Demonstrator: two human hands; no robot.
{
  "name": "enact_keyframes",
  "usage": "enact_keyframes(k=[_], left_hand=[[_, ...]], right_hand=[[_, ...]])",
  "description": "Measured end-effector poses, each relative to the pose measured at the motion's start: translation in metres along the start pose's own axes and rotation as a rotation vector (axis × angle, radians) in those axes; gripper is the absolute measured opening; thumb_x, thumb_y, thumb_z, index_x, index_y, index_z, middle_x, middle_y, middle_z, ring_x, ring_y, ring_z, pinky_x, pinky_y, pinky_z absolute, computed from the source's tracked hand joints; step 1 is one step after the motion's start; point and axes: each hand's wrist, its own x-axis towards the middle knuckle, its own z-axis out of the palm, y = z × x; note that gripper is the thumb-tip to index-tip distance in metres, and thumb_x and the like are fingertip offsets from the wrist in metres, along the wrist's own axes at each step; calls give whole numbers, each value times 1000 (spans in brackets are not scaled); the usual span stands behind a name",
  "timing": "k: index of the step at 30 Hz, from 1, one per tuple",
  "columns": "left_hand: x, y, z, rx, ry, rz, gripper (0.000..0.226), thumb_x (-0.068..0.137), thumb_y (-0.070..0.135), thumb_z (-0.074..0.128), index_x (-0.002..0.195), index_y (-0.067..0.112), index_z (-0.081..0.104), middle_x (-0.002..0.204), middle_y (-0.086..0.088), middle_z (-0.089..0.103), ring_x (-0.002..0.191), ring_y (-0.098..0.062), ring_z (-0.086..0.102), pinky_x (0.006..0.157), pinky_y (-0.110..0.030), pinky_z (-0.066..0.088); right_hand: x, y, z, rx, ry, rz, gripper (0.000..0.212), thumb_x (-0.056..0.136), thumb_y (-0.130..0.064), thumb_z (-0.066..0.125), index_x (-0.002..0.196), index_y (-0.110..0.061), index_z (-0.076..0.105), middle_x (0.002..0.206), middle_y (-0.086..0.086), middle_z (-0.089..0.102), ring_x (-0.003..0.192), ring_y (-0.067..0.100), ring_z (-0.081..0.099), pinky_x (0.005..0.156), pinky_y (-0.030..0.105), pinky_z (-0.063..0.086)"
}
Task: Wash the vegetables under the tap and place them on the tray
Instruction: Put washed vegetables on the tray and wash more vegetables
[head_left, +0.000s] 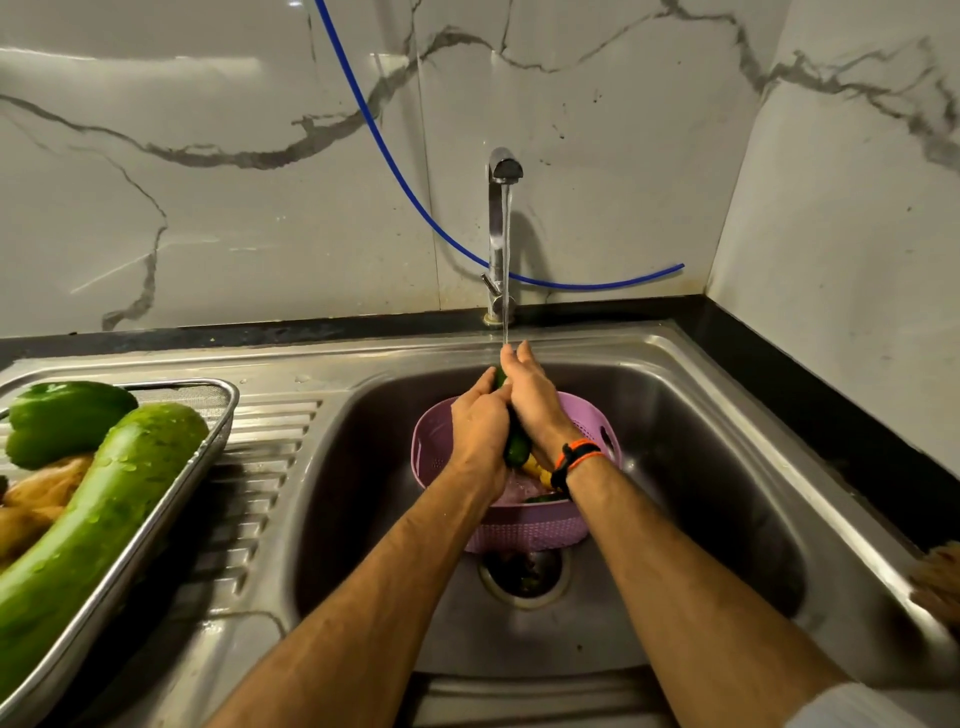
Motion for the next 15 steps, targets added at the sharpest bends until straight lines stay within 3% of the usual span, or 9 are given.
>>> enact_keyframes(k=[2,5,7,11,15], left_hand=[[6,0,1,-42,25,1,51,86,10,54,137,11,58,129,-11,66,118,-23,63,106,-42,48],[13,3,-3,-97,54,-29,42,97,13,51,138,13,58,129,-10,66,118,-23,63,107,-42,47],[14,3,-5,-149,58,-36,37,100,14,47,133,13,62,125,-9,69,117,-24,64,106,-43,48],[17,1,-10,-215,122,-37,33,102,11,44,129,13,63,120,-13,69,113,-27,66,102,-45,51],[11,0,-4,-323,43,-150,33,103,29,45,120,11,67,119,-15,70,109,-28,66,102,-43,50]], right_hand=[[-4,2,-1,10,-15,-2,66,100,-48,41,157,-26,12,164,4,12,150,22,19,122,46,20],[-8,2,-4,101,3,19,59,103,-35,46,155,-19,24,155,6,37,139,22,39,117,40,31],[-8,1,-5,81,21,0,59,99,-30,54,153,-22,30,148,7,46,131,24,49,112,44,40],[-12,-1,-7,160,80,15,52,98,-15,55,147,-20,38,138,6,51,122,25,54,104,44,47],[-16,-6,0,304,123,27,36,99,-14,51,135,-15,50,113,5,62,97,17,62,86,32,53]])
